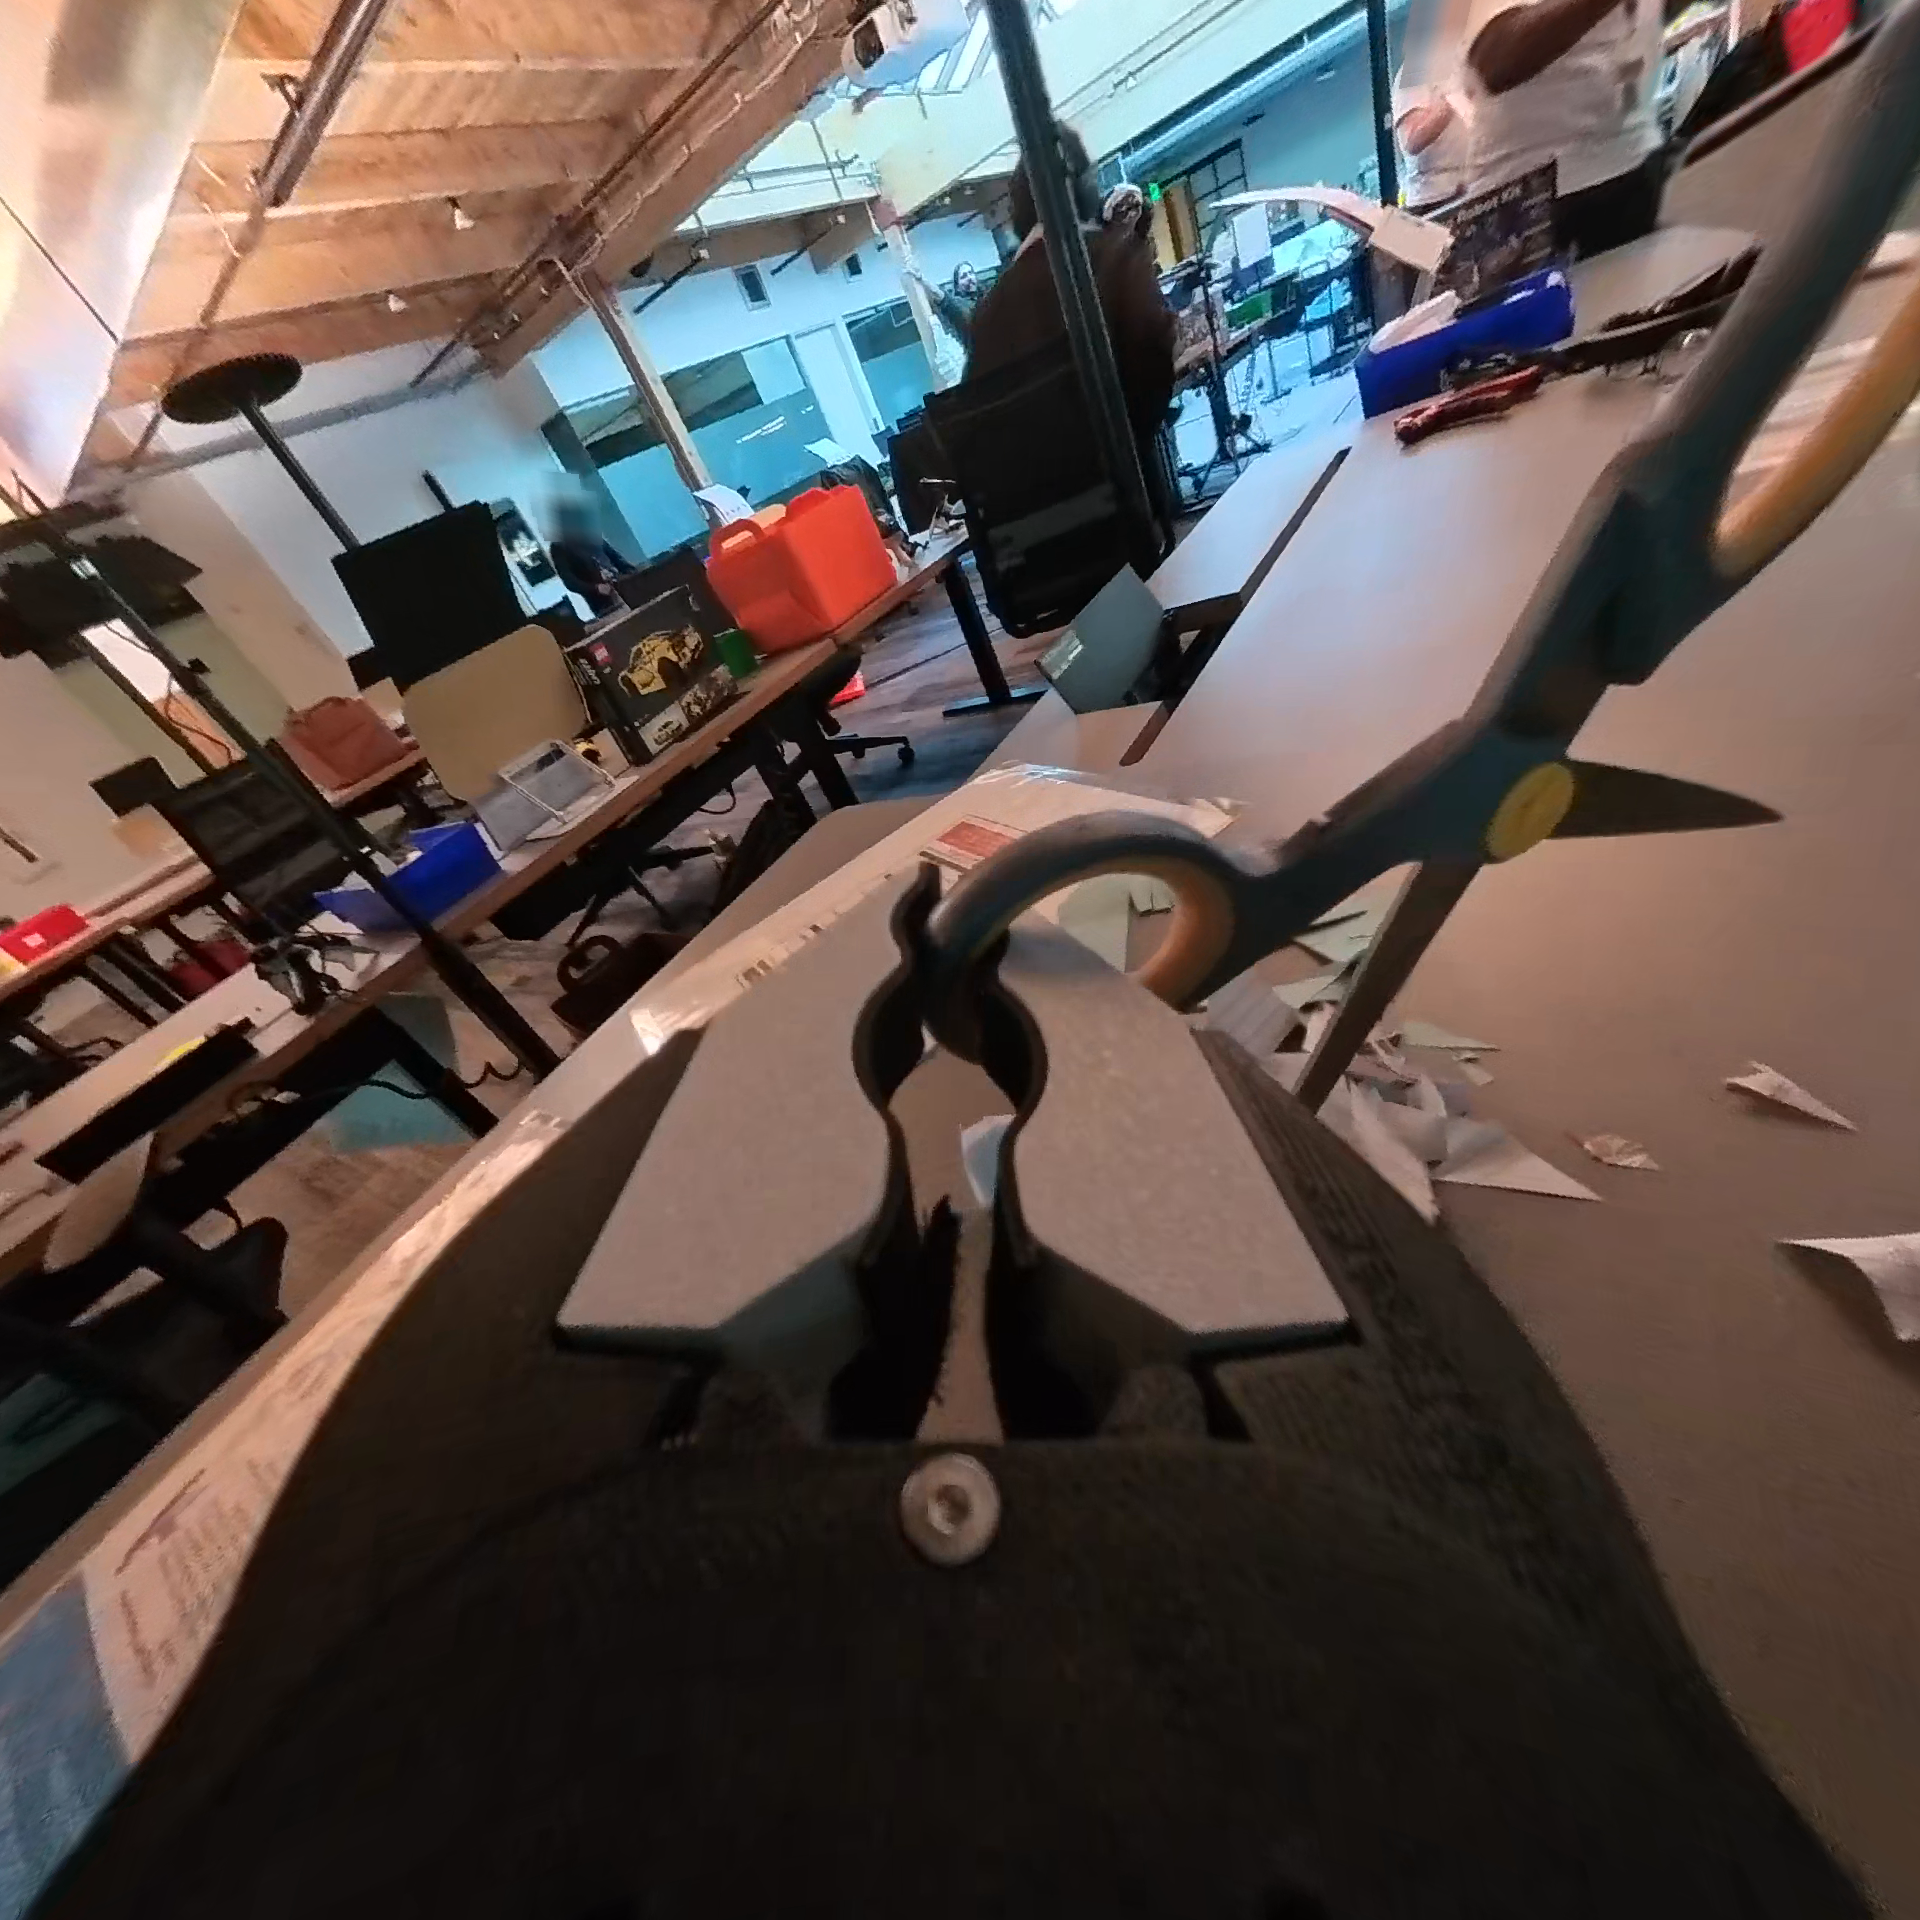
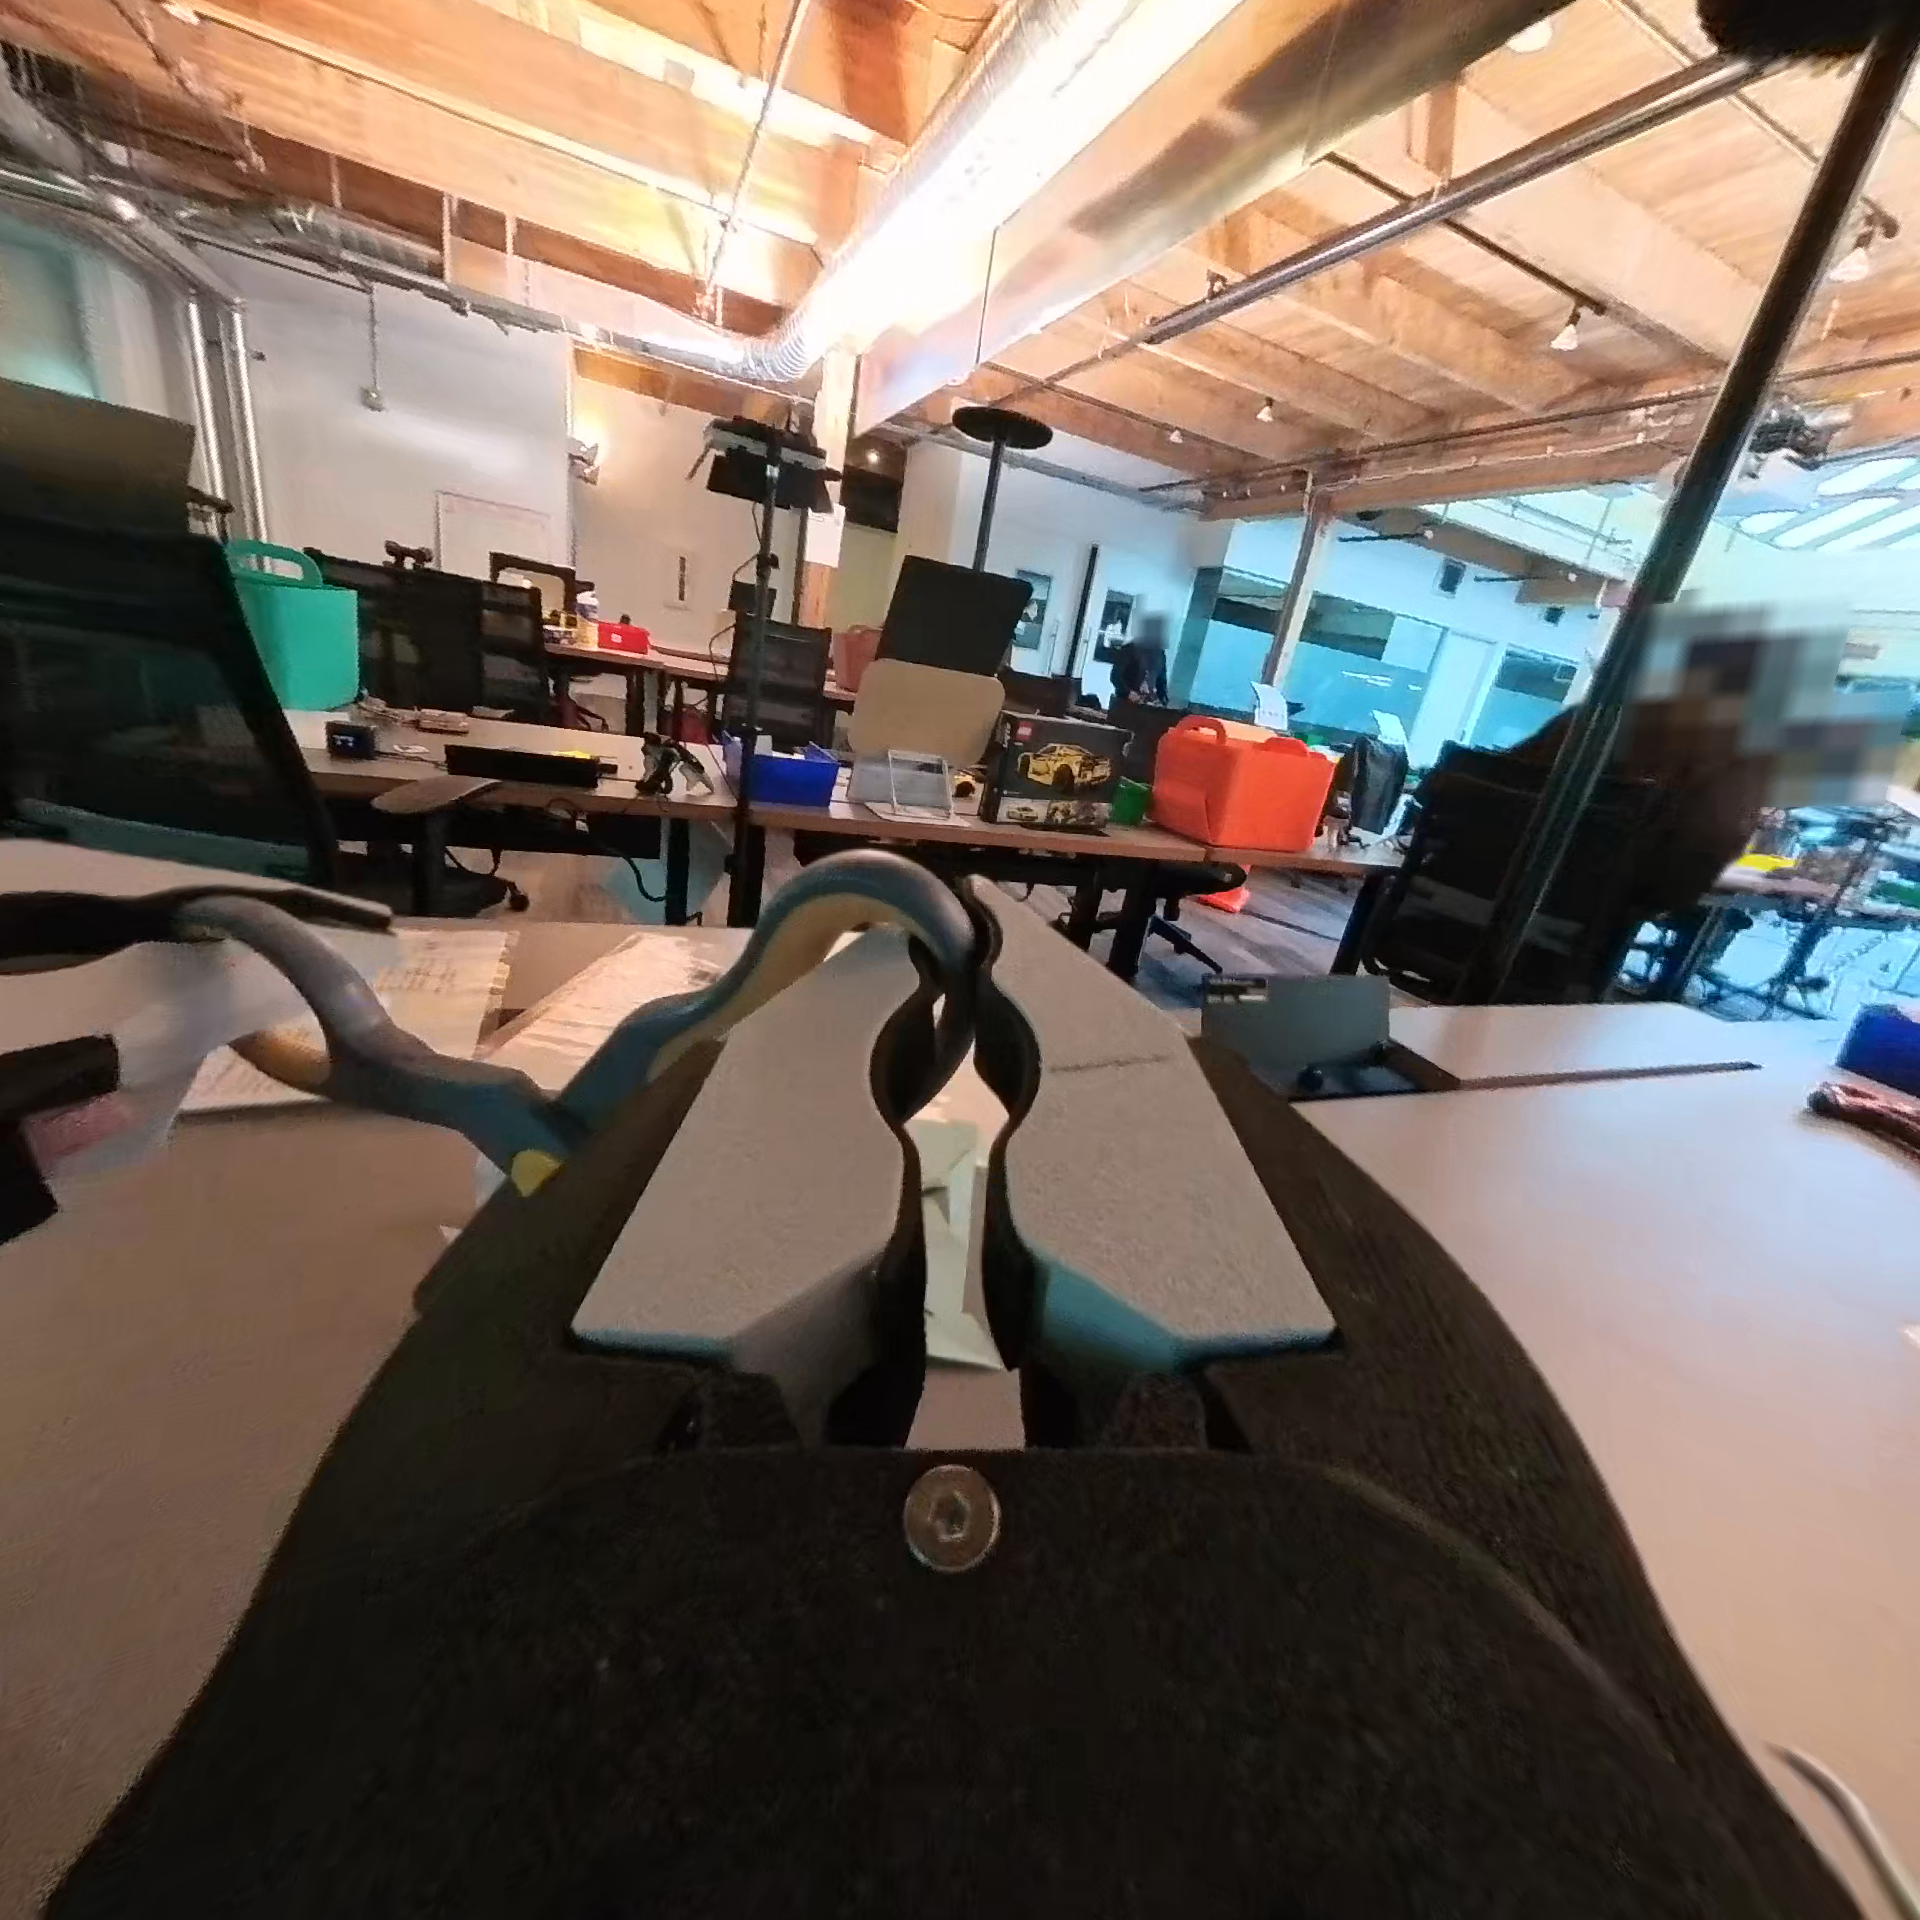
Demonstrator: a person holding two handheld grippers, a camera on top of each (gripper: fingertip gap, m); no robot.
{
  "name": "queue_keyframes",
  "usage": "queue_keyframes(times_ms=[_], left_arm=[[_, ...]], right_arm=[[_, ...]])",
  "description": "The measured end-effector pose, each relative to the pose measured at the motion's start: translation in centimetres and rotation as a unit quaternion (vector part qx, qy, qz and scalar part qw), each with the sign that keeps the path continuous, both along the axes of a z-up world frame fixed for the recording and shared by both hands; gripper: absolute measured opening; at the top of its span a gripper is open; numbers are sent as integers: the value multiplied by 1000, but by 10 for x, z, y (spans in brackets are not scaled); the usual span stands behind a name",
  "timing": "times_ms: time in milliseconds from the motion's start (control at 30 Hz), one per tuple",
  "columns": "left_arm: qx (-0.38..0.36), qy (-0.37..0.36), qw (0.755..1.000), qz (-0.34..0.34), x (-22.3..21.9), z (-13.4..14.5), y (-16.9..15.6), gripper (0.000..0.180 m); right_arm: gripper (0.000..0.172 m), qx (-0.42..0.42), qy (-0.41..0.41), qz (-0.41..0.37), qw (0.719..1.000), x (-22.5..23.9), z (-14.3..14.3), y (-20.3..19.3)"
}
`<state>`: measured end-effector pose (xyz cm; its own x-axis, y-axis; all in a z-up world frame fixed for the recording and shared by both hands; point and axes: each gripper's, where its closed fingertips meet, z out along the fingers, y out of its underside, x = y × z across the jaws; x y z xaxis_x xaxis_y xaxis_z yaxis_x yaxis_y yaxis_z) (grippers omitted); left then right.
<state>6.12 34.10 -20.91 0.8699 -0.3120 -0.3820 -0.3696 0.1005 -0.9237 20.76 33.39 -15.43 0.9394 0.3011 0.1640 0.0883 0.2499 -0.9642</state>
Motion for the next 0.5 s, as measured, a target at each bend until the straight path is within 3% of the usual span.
queue_keyframes(times_ms=[500], left_arm=[[-9, 2, 1000, -1, -1, -4, 0, 0]], right_arm=[[0, -11, 1, 1, 1000, 1, -14, 1]])
